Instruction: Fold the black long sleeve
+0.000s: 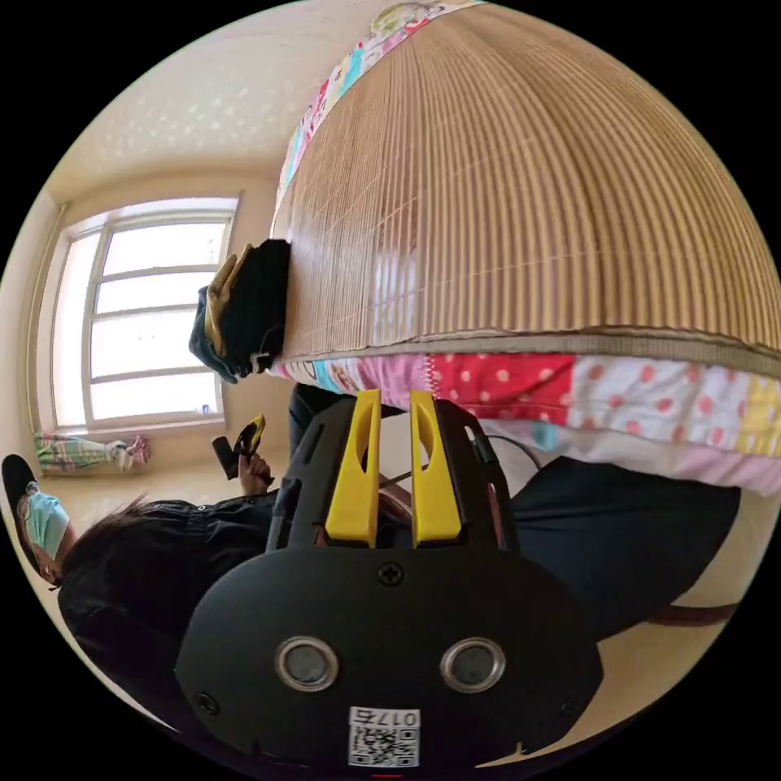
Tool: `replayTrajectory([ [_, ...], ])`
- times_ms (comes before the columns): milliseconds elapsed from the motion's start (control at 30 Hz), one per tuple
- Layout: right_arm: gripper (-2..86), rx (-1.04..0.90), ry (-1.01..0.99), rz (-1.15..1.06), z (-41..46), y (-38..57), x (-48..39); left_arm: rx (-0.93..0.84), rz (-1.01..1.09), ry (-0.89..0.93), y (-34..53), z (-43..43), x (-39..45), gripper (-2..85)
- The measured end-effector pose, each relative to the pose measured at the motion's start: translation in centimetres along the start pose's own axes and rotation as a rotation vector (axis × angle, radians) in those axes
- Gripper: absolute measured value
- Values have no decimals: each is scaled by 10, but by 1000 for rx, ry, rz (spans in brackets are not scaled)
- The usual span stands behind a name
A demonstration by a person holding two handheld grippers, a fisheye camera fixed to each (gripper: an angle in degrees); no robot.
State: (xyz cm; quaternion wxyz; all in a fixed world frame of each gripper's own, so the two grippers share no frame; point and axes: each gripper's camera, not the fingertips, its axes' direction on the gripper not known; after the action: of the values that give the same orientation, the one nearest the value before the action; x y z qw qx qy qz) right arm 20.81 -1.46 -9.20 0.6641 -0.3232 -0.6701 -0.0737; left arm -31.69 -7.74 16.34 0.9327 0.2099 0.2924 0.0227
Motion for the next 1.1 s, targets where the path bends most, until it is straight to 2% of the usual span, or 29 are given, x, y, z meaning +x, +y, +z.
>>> replayTrajectory([
  [67,48,317,177,83,-94,42,11,-23,224,-180,-28,17,63,2],
  [100,45,397,243,105,-115,53,10,0,361,-261,-41,28,103,6],
  [133,39,547,381,154,-151,74,5,77,477,-261,-48,36,136,14],
  [167,35,693,527,180,-179,94,-6,116,518,-239,-50,39,149,14],
  [200,33,758,595,182,-190,103,-12,165,559,-181,-58,46,171,12],
  [267,35,977,787,178,-219,126,-25,159,547,-60,-74,58,198,14],
  [333,58,1054,806,180,-230,128,-14,141,540,115,-85,74,227,21],
  [400,82,1035,799,141,-233,113,10,180,498,208,-81,82,243,29],
  [467,80,926,709,44,-215,80,55,207,467,294,-71,92,253,37],
  [500,74,863,658,55,-209,68,69,185,475,333,-64,102,260,42],
  [533,59,739,525,172,-196,48,95,123,494,335,-59,113,267,40],
  [567,41,856,428,230,-196,59,87,86,501,321,-57,119,270,38],
  [600,36,903,380,198,-195,65,76,30,512,284,-53,126,276,32],
  [667,21,969,211,-2,-176,72,16,6,528,230,-46,130,281,11],
  [733,16,935,157,-197,-145,75,-45,10,505,187,-41,132,281,-5],
  [800,14,847,121,-357,-100,79,-107,-2,465,223,-44,138,276,-8],
  [867,17,651,-88,-716,-25,91,-177,-20,425,291,-50,144,271,-9],
  [900,19,574,-126,-750,-6,91,-191,-22,403,320,-53,147,267,-9],
  [933,24,427,-100,-769,30,90,-217,-17,383,335,-56,149,263,-9],
  [967,35,365,15,-781,52,96,-235,-14,373,339,-57,149,261,-10],
  [1000,40,367,89,-789,58,100,-242,-9,355,345,-59,149,258,-10],
  [1067,71,537,351,-659,41,106,-251,-3,346,344,-59,147,254,-10],
  [1100,78,590,400,-614,30,105,-249,0,348,338,-57,145,251,-10],
])
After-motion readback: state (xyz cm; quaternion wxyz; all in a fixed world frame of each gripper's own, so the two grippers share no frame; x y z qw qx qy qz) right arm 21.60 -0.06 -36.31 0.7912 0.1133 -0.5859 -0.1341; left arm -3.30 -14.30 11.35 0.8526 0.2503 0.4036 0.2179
